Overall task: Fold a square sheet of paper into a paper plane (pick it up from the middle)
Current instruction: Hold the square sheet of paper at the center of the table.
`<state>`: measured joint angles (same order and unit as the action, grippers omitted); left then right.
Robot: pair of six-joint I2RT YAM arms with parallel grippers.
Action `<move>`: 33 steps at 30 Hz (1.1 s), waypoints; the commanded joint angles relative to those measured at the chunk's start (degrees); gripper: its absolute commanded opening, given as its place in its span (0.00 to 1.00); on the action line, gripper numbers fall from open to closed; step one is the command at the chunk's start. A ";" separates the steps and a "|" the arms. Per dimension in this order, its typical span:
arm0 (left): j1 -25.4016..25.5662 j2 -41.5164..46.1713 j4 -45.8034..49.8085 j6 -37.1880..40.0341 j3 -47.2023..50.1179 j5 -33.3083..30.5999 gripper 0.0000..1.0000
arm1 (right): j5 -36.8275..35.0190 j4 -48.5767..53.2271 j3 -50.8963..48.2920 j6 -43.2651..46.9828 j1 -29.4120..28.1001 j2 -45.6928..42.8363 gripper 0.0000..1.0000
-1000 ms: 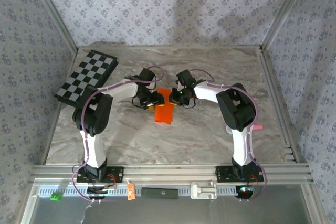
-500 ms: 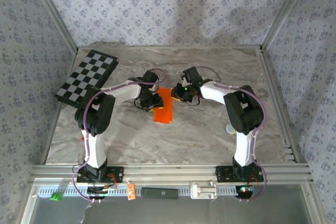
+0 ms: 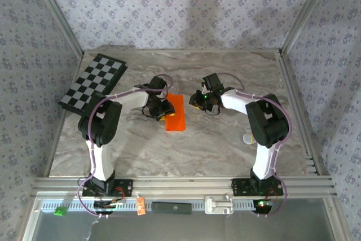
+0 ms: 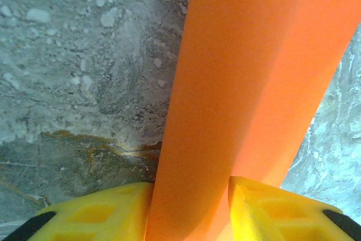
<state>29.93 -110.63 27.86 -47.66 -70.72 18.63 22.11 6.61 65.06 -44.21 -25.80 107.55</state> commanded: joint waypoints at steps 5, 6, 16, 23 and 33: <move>-0.55 -4.69 4.60 -2.53 3.07 -5.42 0.46 | 0.22 -1.12 -0.61 -0.97 -0.56 1.00 0.26; -0.43 -5.01 4.77 -2.78 3.34 -5.68 0.46 | 0.22 -1.11 -0.63 -0.92 -0.60 1.06 0.25; 0.01 -6.29 4.73 -4.64 5.29 -6.77 0.46 | 0.30 -1.17 -0.90 -0.51 -1.10 1.52 0.25; 0.12 -6.78 4.68 -4.95 5.33 -6.90 0.44 | 0.13 -1.07 -0.84 -0.15 -1.41 1.68 0.24; 0.83 -8.68 5.37 -3.78 3.83 -6.24 0.46 | 0.95 -1.25 -0.28 0.60 -2.08 2.12 0.24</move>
<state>30.06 -111.77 28.01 -51.75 -71.02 18.48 22.28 5.43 64.64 -44.34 -27.40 108.22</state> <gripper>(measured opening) 0.454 0.244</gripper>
